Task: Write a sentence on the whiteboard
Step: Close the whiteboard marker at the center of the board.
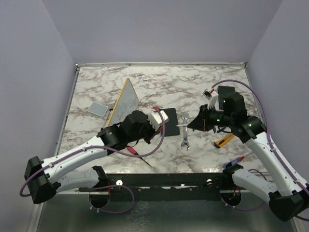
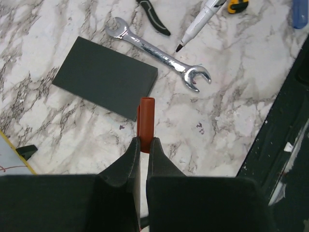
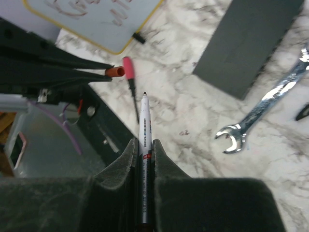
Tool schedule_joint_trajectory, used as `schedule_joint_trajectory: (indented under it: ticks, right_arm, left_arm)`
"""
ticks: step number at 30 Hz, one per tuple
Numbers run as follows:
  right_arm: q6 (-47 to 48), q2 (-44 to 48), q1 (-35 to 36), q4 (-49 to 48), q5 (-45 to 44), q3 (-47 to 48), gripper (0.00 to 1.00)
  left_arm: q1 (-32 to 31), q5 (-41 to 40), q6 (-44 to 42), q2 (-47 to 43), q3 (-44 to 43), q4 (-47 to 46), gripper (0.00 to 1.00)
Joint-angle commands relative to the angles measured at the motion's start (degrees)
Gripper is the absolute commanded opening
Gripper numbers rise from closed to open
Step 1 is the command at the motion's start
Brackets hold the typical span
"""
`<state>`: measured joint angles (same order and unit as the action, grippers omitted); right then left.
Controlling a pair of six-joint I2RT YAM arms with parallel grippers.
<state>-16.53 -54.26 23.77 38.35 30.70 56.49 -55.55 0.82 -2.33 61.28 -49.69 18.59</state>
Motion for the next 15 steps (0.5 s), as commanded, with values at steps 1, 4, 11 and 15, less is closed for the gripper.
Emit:
schedule_joint_trajectory:
  ticks: [1,4,11,15]
  right_arm:
    - [1.78,1.13,-0.27,10.23,14.83,2.54,0.03]
    - [3.07,0.18,-0.23,14.04,17.88,4.38,0.03]
    - [2.50,-2.02,-0.26,17.21,25.26,8.13,0.03]
    - [3.72,-3.40,-0.22,18.92,24.80,8.54,0.03]
  left_arm:
    - [-0.17,10.51,-7.46,-7.54,4.69,0.32,0.00]
    - [-0.26,13.62,-7.96,-11.55,7.62,-1.92,0.00]
    - [-0.35,22.69,-6.24,-12.62,9.29,-4.67,0.00]
    - [-0.61,25.35,-5.98,-12.21,9.24,-5.33,0.00]
